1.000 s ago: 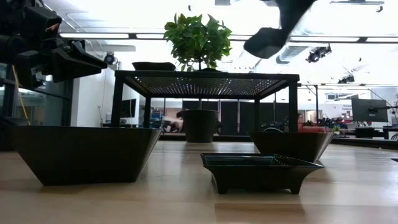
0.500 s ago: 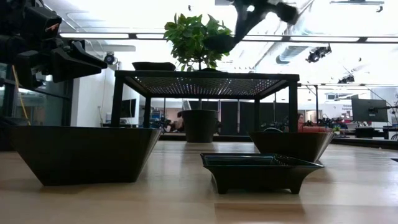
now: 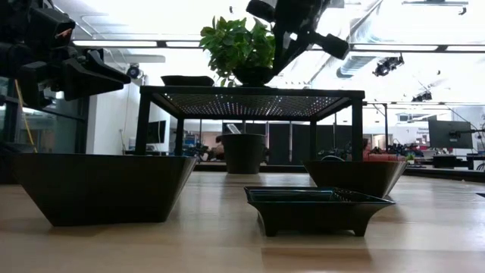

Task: Pick & Place Mini shaped plates
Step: Stack the black leaf-shaped plate on top of the other black leaf-shaped plate on the shelf

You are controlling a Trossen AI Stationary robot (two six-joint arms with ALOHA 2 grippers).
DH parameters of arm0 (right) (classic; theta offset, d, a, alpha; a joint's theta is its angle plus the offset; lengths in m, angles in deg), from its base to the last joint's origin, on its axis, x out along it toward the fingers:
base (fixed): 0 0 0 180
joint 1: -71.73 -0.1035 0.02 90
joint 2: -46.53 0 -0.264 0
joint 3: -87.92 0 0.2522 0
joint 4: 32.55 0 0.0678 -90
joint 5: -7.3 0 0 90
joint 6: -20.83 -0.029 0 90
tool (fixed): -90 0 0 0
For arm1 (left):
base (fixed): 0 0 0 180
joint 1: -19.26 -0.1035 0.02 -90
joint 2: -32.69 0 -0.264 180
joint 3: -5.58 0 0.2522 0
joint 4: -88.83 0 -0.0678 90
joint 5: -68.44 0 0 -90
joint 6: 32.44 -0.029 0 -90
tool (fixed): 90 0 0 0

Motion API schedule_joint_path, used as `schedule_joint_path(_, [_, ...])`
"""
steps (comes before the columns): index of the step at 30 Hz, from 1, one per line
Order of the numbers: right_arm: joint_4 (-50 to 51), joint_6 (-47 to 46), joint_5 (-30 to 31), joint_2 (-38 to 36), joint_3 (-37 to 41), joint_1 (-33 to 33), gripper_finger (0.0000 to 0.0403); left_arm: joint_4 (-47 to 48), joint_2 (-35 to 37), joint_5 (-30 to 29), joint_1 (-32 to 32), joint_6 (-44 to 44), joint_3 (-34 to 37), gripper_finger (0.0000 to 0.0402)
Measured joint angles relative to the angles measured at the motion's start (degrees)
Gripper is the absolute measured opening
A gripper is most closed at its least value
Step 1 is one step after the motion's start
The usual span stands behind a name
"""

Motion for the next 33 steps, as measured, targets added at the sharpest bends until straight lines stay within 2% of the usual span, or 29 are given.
schedule_joint_path(11, [-0.1, -1.6, -5.6, 0.0, 0.5, -0.3, 0.0000, 0.0, 0.0, 0.0, 0.0, 0.0, 0.0, 0.0140])
schedule_joint_path(33, [-1.6, -1.3, -4.9, 2.2, 0.4, -0.1, 0.0000, 0.0, 0.0, 0.0, 0.0, 0.0, 0.0, 0.0140])
